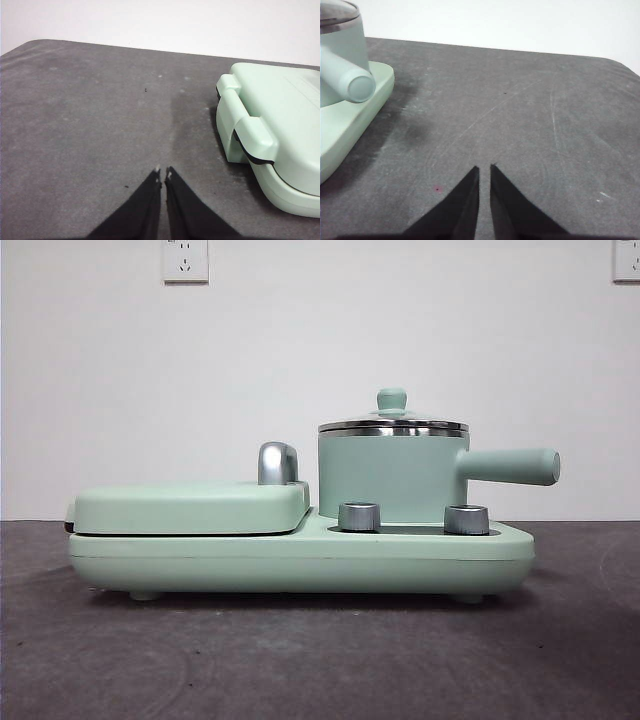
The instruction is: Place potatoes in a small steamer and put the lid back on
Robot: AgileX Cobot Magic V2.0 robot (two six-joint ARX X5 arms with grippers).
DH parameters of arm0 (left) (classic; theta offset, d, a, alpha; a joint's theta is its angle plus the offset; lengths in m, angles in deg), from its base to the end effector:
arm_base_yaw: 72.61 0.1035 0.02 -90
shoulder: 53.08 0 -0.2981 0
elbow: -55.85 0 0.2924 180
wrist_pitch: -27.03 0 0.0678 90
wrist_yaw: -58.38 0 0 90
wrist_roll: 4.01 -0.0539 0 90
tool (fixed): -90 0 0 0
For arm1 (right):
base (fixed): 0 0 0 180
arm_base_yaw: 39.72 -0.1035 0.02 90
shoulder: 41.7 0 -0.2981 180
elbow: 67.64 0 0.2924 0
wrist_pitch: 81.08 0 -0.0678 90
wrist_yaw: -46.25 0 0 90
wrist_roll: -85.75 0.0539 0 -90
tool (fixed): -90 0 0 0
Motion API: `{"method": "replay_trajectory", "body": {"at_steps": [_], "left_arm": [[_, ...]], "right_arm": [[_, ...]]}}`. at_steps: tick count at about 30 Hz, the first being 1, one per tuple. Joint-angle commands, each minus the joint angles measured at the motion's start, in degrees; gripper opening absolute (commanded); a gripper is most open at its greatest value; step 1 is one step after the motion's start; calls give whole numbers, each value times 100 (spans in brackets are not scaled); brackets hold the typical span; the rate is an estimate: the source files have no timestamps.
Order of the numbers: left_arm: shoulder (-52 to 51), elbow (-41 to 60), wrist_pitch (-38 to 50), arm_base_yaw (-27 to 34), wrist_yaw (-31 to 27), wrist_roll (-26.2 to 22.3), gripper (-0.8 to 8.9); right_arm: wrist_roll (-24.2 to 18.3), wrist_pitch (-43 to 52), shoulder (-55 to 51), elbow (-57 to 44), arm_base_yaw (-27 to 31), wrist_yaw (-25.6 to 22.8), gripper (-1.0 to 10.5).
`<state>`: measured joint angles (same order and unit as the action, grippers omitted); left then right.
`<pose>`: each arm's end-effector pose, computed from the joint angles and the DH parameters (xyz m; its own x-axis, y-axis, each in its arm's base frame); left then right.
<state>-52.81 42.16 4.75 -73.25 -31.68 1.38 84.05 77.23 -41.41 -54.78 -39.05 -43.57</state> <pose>0.1266 -0.0014 0.1540 0.9880 -0.0100 -0.1540 -0.0044 0.9957 -0.0927 0.1274 -0.0013 0.1494 0.9873 -0.0084 -0.1585 0.0039 0.9996 -0.0288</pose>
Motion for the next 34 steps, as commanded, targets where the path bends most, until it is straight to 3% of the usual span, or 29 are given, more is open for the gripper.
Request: {"method": "replay_trajectory", "body": {"at_steps": [1, 34], "left_arm": [[-9, 109, -28, 4, -4, -15, 19], [-9, 109, -28, 4, -4, -15, 19]], "right_arm": [[131, -31, -9, -37, -7, -28, 33], [125, 85, -9, -35, -4, -24, 33]]}}
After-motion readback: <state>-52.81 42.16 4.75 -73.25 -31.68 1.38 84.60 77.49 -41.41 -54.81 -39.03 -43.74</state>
